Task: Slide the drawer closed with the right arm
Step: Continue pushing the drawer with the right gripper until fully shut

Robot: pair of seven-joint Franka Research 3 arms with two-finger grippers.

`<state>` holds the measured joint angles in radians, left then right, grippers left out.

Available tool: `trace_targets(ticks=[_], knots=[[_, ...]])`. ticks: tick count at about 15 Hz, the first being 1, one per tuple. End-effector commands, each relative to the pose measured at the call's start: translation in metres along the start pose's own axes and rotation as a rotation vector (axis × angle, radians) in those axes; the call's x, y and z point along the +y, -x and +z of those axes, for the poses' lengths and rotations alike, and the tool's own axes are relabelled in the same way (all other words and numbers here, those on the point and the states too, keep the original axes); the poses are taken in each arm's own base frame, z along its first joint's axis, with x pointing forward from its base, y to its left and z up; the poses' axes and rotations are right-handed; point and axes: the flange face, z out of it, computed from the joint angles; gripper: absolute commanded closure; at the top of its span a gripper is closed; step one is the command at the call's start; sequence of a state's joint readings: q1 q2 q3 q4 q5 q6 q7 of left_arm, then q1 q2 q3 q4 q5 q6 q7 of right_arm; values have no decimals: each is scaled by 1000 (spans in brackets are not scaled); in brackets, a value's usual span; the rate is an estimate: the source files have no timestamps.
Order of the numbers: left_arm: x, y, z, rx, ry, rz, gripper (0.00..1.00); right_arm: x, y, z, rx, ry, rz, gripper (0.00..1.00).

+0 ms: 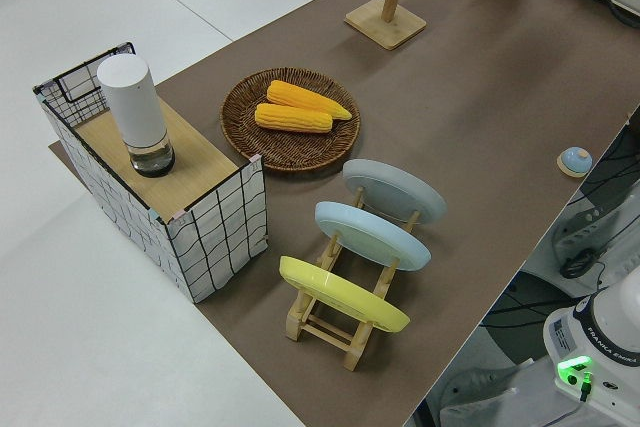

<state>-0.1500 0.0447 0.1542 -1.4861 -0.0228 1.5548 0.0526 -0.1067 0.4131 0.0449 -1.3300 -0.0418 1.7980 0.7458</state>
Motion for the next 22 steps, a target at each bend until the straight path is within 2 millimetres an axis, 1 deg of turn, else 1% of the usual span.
trace_targets(ticks=[1,8,9,11,12,14,15,16,17,19,20,22], knots=[[0,-4,-2,8,-17,7,5,7,-10,-5,13,-6,-21,1000],[0,-4,-2,8,-17,7,2,-4,1,-2,7,-3,-36,1000],[0,-4,-2,8,-17,7,2,-13,10,-3,8,-5,-54,1000],[0,-4,-2,8,-17,7,2,-33,33,-7,6,7,-99,1000],[0,-4,-2,8,-17,7,5,-36,39,-7,-4,16,-110,1000],[0,-4,-2,8,-17,7,5,-53,66,-10,-22,37,-168,1000],[0,-4,-2,8,-17,7,5,-56,74,-13,-31,47,-185,1000],[0,-4,-2,8,-17,7,5,-63,86,-18,-31,48,-208,1000],[0,-4,-2,8,-17,7,5,-64,95,-23,-30,51,-219,1000],[0,-4,-2,7,-18,7,5,-54,108,-36,-44,64,-277,1000],[0,-4,-2,8,-17,7,2,-50,120,-46,-52,69,-331,1000],[0,-4,-2,8,-17,7,5,-36,135,-62,-70,77,-424,1000]])
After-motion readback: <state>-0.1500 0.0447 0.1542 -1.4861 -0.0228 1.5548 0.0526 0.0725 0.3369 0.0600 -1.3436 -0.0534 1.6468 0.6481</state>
